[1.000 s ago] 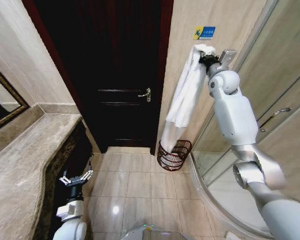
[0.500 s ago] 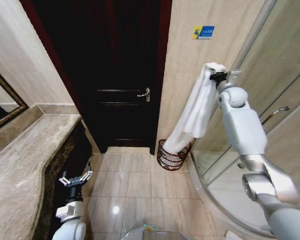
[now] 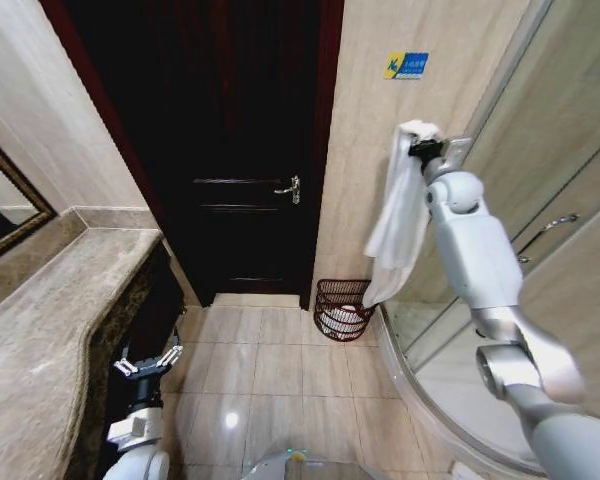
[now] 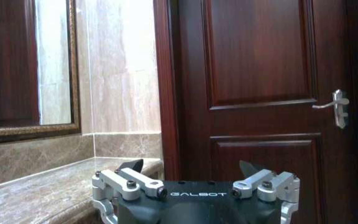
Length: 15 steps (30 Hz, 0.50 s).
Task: Discard the used towel into the hamper.
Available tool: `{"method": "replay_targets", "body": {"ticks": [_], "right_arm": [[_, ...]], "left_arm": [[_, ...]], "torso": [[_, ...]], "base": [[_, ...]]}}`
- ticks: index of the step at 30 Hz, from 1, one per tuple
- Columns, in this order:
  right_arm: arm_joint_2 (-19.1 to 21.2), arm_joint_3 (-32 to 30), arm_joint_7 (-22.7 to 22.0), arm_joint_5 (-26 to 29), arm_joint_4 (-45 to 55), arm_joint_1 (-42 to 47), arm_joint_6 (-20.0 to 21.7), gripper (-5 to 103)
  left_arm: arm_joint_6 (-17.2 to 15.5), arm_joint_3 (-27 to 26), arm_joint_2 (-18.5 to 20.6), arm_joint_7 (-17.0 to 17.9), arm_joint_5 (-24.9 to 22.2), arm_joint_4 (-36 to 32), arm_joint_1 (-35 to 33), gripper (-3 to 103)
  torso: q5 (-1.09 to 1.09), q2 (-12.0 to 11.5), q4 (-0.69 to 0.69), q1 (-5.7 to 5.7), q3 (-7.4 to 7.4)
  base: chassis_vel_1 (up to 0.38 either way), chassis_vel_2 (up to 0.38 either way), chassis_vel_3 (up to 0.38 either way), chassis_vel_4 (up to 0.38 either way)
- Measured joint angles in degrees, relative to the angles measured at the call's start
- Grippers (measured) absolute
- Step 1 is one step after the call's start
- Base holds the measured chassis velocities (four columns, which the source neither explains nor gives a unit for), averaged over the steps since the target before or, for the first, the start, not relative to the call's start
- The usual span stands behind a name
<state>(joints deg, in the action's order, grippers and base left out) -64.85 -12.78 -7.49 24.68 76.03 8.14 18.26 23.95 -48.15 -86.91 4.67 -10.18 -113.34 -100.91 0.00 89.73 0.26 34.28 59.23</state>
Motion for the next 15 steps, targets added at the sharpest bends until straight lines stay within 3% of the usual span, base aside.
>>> {"method": "replay_targets", "body": {"ticks": [7, 15], "right_arm": [[-0.6, -1.6, 0.3, -0.6, -2.0, -0.1, -0.5, 10], [-1.0, -3.2, 1.0, -4.9, -6.0, 1.8, -3.3, 10]], "left_arm": [[-0.5, 0.3, -0.5, 0.0, 0.5, -0.2, 0.6, 100], [-0.6, 0.5, -0.1, -0.1, 0.7, 0.6, 1.4, 100]], "torso": [[0.00, 0.0, -0.02, 0.00, 0.00], [0.02, 0.0, -0.03, 0.00, 0.00]], "base": [[0.000, 0.000, 0.000, 0.000], [0.000, 0.000, 0.000, 0.000]]}}
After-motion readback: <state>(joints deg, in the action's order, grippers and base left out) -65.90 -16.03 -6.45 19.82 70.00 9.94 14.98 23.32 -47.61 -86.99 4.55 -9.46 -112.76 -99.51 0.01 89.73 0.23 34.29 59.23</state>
